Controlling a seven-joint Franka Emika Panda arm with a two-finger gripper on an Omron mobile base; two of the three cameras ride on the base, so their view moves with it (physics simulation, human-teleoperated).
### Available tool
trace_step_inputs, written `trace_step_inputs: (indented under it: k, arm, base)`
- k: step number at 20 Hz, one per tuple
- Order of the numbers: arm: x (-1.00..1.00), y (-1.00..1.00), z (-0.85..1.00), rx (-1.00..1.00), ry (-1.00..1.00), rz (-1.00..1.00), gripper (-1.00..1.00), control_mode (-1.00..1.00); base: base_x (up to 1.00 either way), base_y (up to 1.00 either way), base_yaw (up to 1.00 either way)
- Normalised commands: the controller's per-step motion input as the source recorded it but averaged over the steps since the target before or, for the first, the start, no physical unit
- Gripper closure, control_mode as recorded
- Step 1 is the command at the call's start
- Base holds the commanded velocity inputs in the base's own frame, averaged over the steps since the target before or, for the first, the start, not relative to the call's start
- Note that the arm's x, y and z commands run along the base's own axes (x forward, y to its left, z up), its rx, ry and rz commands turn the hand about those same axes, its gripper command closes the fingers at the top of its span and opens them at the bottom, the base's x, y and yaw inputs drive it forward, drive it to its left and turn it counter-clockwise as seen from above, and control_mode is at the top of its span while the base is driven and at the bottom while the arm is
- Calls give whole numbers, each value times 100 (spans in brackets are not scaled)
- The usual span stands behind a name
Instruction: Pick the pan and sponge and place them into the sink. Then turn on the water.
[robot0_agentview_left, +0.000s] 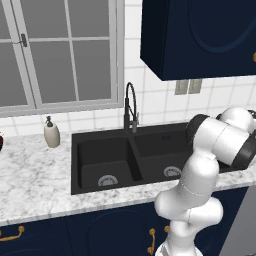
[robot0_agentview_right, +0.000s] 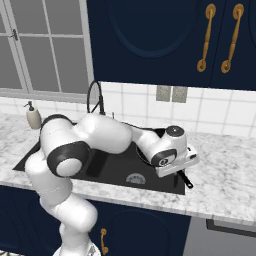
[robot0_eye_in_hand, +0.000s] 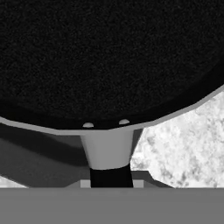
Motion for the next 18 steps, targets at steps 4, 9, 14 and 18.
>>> trace_step_inputs:
  k: [4, 9, 14, 18]
  arm:
    - [0, 24, -5, -10, 2, 19, 100, -100]
    - [0, 17, 0, -1, 6, 7, 100, -100]
    - [7, 24, 0, 0, 9, 10, 100, -100]
    - [17, 31, 0, 0, 4, 9, 100, -100]
  base:
    - [0, 0, 0]
    - [0, 0, 0]
    - [0, 0, 0]
    - [0, 0, 0]
